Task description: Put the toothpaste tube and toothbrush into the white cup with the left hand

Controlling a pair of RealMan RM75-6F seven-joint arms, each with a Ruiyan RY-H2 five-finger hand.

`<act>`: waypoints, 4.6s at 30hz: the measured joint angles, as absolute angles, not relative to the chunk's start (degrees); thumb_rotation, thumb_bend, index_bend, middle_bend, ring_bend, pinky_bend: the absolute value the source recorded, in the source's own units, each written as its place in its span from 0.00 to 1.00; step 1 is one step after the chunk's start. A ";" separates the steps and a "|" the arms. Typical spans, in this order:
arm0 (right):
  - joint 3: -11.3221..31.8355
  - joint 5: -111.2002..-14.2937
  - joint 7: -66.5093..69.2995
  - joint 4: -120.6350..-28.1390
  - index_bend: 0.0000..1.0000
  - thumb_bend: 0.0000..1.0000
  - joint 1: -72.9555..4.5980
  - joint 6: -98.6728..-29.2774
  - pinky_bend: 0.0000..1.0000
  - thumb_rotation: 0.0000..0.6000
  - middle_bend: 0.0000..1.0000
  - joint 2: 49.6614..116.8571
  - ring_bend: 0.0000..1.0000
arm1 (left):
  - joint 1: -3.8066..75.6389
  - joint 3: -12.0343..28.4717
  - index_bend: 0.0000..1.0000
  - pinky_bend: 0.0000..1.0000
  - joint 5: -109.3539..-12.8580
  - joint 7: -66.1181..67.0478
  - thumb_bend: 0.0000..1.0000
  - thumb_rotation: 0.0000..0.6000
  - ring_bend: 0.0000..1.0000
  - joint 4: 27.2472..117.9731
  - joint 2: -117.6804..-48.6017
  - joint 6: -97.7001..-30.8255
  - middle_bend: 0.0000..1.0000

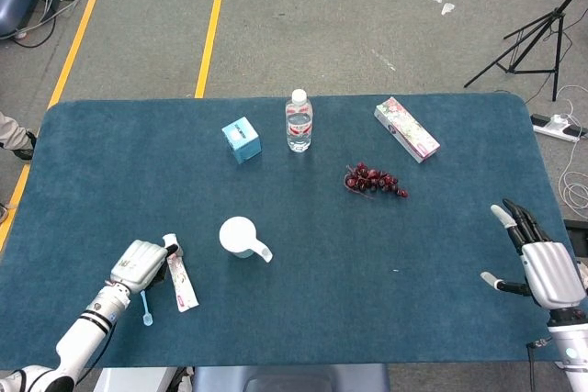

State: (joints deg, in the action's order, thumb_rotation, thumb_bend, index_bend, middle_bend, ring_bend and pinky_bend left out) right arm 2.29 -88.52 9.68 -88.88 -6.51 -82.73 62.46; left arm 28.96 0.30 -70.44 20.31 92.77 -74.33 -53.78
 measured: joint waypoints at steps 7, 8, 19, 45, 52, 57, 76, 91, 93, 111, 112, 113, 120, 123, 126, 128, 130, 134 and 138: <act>2.26 -88.44 9.35 -88.92 0.03 0.03 -6.60 -82.46 0.33 1.00 0.04 62.61 0.04 | 28.78 -0.32 0.34 0.96 -70.48 19.76 0.99 1.00 1.00 92.82 -73.72 -53.92 1.00; 2.24 -88.48 9.33 -88.94 0.03 0.03 -6.61 -82.47 0.33 1.00 0.04 62.61 0.04 | 28.80 -0.36 0.34 0.96 -70.66 19.61 0.99 1.00 1.00 92.79 -73.74 -53.93 1.00; 2.33 -88.43 9.76 -88.95 0.03 0.03 -6.48 -82.75 0.33 1.00 0.04 62.40 0.04 | 30.08 -0.34 0.34 0.96 -72.66 17.72 0.99 1.00 1.00 93.34 -74.64 -53.07 1.00; 2.35 -88.50 9.72 -89.03 0.03 0.03 -6.45 -82.85 0.33 1.00 0.04 62.40 0.04 | 33.18 0.06 0.35 0.96 -68.17 20.52 0.99 1.00 1.00 90.95 -77.12 -49.79 1.00; 2.37 -88.48 9.76 -89.03 0.03 0.03 -6.43 -82.87 0.33 1.00 0.04 62.39 0.04 | 33.27 -0.23 0.36 0.96 -66.88 22.34 0.99 1.00 1.00 90.59 -76.97 -50.57 1.00; 2.29 -88.60 9.47 -89.11 0.03 0.03 -6.52 -82.71 0.33 1.00 0.04 62.49 0.04 | 33.15 -0.69 0.37 0.96 -66.18 23.83 0.99 1.00 1.00 91.16 -76.14 -51.17 1.00; 2.41 -88.34 9.65 -89.09 0.03 0.03 -6.52 -82.66 0.33 1.00 0.04 62.42 0.04 | 33.12 -2.09 0.38 0.97 -62.17 28.13 0.99 1.00 1.00 91.99 -74.20 -51.97 1.00; 2.37 -88.37 9.24 -89.25 0.03 0.03 -6.55 -82.59 0.33 1.00 0.04 62.55 0.04 | 32.83 -3.61 0.50 0.97 -54.40 35.02 0.99 1.00 1.00 94.70 -70.71 -53.90 1.00; 2.38 -88.36 9.22 -89.25 0.03 0.03 -6.57 -82.57 0.33 1.00 0.04 62.56 0.04 | 32.83 -3.75 0.51 0.97 -53.56 35.37 0.99 1.00 1.00 94.84 -70.49 -54.11 1.00; 2.32 -88.48 9.05 -89.32 0.03 0.03 -6.57 -82.60 0.33 1.00 0.04 62.65 0.04 | 29.08 -3.09 0.26 0.70 -67.84 23.20 0.54 1.00 0.58 97.26 -66.15 -61.79 0.60; 2.31 -88.52 9.01 -89.35 0.03 0.03 -6.57 -82.60 0.33 1.00 0.04 62.66 0.04 | 28.63 -3.10 0.26 0.69 -69.29 21.96 0.48 1.00 0.53 97.24 -65.88 -62.64 0.52; 2.29 -88.54 8.96 -89.36 0.03 0.03 -6.58 -82.59 0.33 1.00 0.04 62.67 0.04 | 28.17 -3.11 0.25 0.68 -70.74 20.66 0.38 1.00 0.45 97.12 -65.69 -63.51 0.38; 2.30 -88.40 8.78 -89.36 0.03 0.03 -6.66 -82.38 0.33 1.00 0.04 62.78 0.04 | 26.08 -3.84 0.31 0.18 -78.97 12.03 0.22 1.00 0.02 92.09 -65.83 -65.79 0.01; 2.35 -88.25 8.88 -89.34 0.03 0.03 -6.65 -82.35 0.33 1.00 0.04 62.72 0.04 | 26.01 -4.16 0.31 0.09 -80.69 10.87 0.22 1.00 0.00 89.63 -66.58 -65.11 0.00; 2.41 -88.17 9.08 -89.30 0.03 0.03 -6.64 -82.38 0.33 1.00 0.04 62.65 0.04 | 26.12 -4.54 0.31 0.07 -82.19 9.64 0.22 1.00 0.00 87.89 -67.25 -63.92 0.00; 2.44 -88.11 9.21 -89.29 0.03 0.03 -6.64 -82.36 0.33 1.00 0.04 62.59 0.04 | 26.26 -4.82 0.31 0.06 -82.91 9.33 0.22 1.00 0.00 87.30 -67.38 -63.16 0.00; 2.46 -88.06 9.30 -89.25 0.03 0.03 -6.64 -82.33 0.33 1.00 0.04 62.57 0.04 | 26.37 -5.11 0.31 0.06 -83.44 9.07 0.22 1.00 0.00 87.08 -67.31 -62.43 0.00; 2.44 -88.10 9.36 -89.24 0.03 0.03 -6.67 -82.29 0.33 1.00 0.04 62.56 0.04 | 26.47 -5.49 0.31 0.06 -83.63 9.03 0.22 1.00 0.00 86.98 -67.03 -60.99 0.00; 2.45 -88.03 9.27 -89.26 0.03 0.03 -6.69 -82.21 0.33 1.00 0.04 62.57 0.04 | 26.44 -5.62 0.31 0.06 -83.35 9.46 0.22 1.00 0.00 86.55 -67.11 -59.87 0.00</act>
State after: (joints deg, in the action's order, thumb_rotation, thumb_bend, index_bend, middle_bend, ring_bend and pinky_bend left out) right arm 2.45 -88.03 9.27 -89.26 -6.69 -82.21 62.57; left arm 26.44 -5.62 -83.35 9.46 86.55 -67.11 -59.87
